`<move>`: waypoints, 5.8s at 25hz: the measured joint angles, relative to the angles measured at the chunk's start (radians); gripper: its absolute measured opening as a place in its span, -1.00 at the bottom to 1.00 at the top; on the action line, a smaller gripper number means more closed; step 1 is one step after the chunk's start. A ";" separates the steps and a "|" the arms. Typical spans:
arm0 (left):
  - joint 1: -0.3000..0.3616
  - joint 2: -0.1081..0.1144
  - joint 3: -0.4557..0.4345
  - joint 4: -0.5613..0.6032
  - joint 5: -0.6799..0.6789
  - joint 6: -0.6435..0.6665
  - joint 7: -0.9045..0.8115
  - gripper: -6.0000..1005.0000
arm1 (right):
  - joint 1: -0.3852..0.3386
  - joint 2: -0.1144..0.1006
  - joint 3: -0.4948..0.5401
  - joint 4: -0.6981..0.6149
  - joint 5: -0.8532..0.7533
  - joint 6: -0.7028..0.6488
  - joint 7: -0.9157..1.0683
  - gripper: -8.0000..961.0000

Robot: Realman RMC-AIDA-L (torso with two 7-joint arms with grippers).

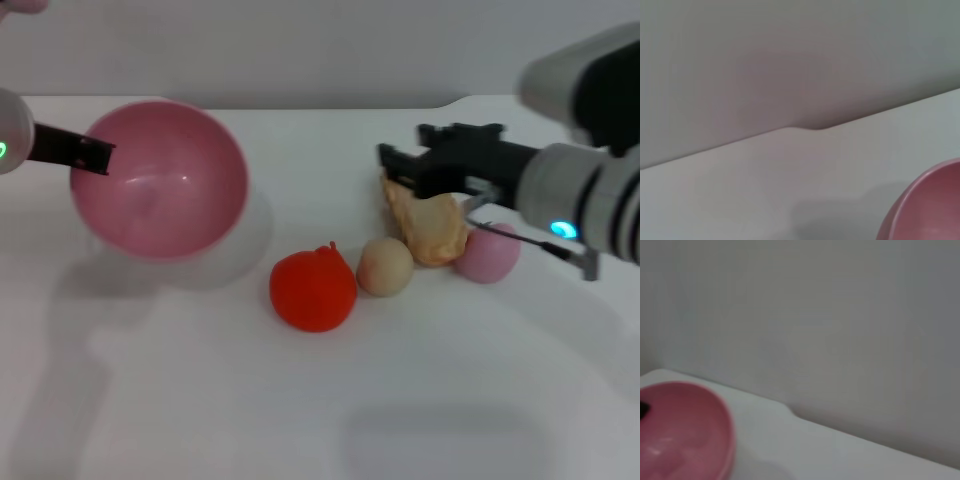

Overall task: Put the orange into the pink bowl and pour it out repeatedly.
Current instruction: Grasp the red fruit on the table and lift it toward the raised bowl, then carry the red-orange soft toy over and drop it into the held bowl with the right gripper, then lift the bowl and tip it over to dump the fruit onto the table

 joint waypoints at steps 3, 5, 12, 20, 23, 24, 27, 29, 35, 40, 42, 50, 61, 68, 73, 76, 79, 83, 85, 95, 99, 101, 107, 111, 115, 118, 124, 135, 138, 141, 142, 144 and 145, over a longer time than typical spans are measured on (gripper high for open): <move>0.001 0.000 -0.004 -0.005 0.037 -0.003 0.006 -0.92 | 0.069 0.000 -0.054 0.062 0.000 0.008 0.031 0.11; -0.005 0.001 -0.013 -0.012 0.051 -0.008 0.007 -0.92 | 0.106 0.000 -0.094 0.103 0.000 0.011 0.061 0.11; -0.038 0.003 -0.028 -0.048 0.063 -0.005 0.019 -0.92 | 0.151 0.004 -0.183 0.183 0.005 -0.013 0.123 0.57; -0.097 0.002 -0.030 -0.103 0.097 -0.004 0.020 -0.92 | 0.155 0.006 -0.208 0.213 0.009 -0.021 0.157 0.70; -0.103 0.002 -0.028 -0.105 0.097 -0.003 0.021 -0.92 | 0.172 0.006 -0.225 0.241 0.014 -0.025 0.174 0.70; -0.103 0.002 -0.028 -0.105 0.097 -0.003 0.021 -0.92 | 0.183 0.006 -0.232 0.259 0.021 -0.027 0.183 0.70; -0.108 0.002 -0.027 -0.109 0.096 -0.003 0.021 -0.92 | 0.191 0.006 -0.235 0.276 0.033 -0.029 0.186 0.70; -0.109 0.002 -0.026 -0.110 0.096 -0.003 0.021 -0.92 | 0.207 0.005 -0.235 0.303 0.072 -0.027 0.186 0.70; -0.110 0.002 -0.024 -0.109 0.095 -0.004 0.022 -0.92 | 0.248 0.003 -0.229 0.355 0.123 0.025 0.195 0.61; -0.110 0.001 -0.023 -0.104 0.095 -0.006 0.022 -0.92 | 0.278 0.003 -0.219 0.415 0.124 0.056 0.225 0.48; -0.110 0.001 -0.022 -0.103 0.094 -0.009 0.022 -0.92 | 0.282 0.002 -0.215 0.423 0.122 0.061 0.237 0.43; -0.110 0.000 -0.011 -0.102 0.095 -0.010 0.022 -0.92 | 0.275 0.001 -0.214 0.376 0.116 0.070 0.229 -0.12; -0.106 0.000 -0.001 -0.108 0.095 -0.004 0.022 -0.92 | 0.208 -0.003 -0.149 0.114 0.019 0.173 0.226 -0.52; -0.097 -0.002 0.015 -0.114 0.080 -0.003 0.041 -0.92 | 0.134 0.001 -0.094 -0.129 -0.050 0.272 0.224 -0.64; -0.102 -0.004 0.062 -0.114 0.044 -0.004 0.044 -0.92 | 0.130 0.001 -0.083 -0.245 -0.056 0.308 0.224 -0.72; -0.104 -0.004 0.070 -0.114 0.035 -0.004 0.043 -0.92 | 0.136 0.001 -0.082 -0.267 -0.056 0.309 0.224 -0.78; -0.116 -0.004 0.133 -0.110 0.000 0.002 0.042 -0.92 | 0.140 0.000 -0.080 -0.250 -0.057 0.297 0.224 -0.81; -0.136 -0.005 0.149 -0.108 -0.010 0.003 0.039 -0.92 | 0.140 -0.001 -0.068 -0.216 -0.053 0.279 0.224 -0.84; -0.138 -0.005 0.150 -0.106 -0.019 0.002 0.040 -0.92 | 0.147 -0.002 -0.065 -0.194 -0.049 0.276 0.226 -0.86; -0.151 -0.005 0.152 -0.105 -0.032 0.004 0.046 -0.92 | 0.156 -0.001 -0.065 -0.159 -0.047 0.262 0.227 -0.57; -0.152 -0.003 0.151 -0.105 -0.032 0.004 0.047 -0.92 | 0.156 -0.001 -0.061 -0.166 -0.047 0.261 0.231 -0.13; -0.152 -0.003 0.154 -0.105 -0.031 0.004 0.048 -0.92 | 0.149 0.000 -0.044 -0.168 -0.057 0.262 0.234 0.07; -0.145 -0.002 0.199 -0.071 -0.018 0.007 0.085 -0.92 | 0.042 0.004 0.077 -0.177 -0.307 0.161 0.234 0.25; -0.139 -0.003 0.260 -0.041 0.035 0.029 0.111 -0.92 | -0.084 0.008 0.117 -0.160 -0.420 -0.053 0.230 0.24; -0.126 -0.006 0.401 -0.019 0.196 0.086 0.104 -0.92 | -0.162 0.011 0.130 -0.103 -0.431 -0.207 0.226 0.24; -0.115 -0.011 0.501 0.010 0.280 0.115 0.085 -0.92 | -0.173 0.011 0.126 -0.053 -0.429 -0.230 0.234 0.24; -0.113 -0.014 0.697 0.073 0.410 0.172 0.036 -0.92 | -0.177 0.010 0.104 -0.006 -0.422 -0.230 0.237 0.24; -0.054 -0.019 1.017 0.038 0.973 0.198 -0.016 -0.92 | -0.177 0.007 0.092 0.018 -0.419 -0.222 0.251 0.25; -0.042 -0.019 1.082 -0.016 1.104 0.199 0.000 -0.92 | -0.173 0.007 0.092 0.024 -0.419 -0.222 0.252 0.25; -0.037 -0.019 1.140 -0.073 1.203 0.199 0.013 -0.92 | -0.171 0.007 0.091 0.028 -0.419 -0.222 0.257 0.26; -0.037 -0.019 1.148 -0.081 1.212 0.200 0.016 -0.92 | -0.171 0.006 0.090 0.028 -0.419 -0.221 0.259 0.26; -0.036 -0.019 1.167 -0.099 1.239 0.205 0.027 -0.92 | -0.170 0.005 0.090 0.029 -0.419 -0.221 0.262 0.26; -0.036 -0.019 1.167 -0.099 1.239 0.205 0.027 -0.92 | -0.170 0.005 0.090 0.029 -0.419 -0.222 0.263 0.26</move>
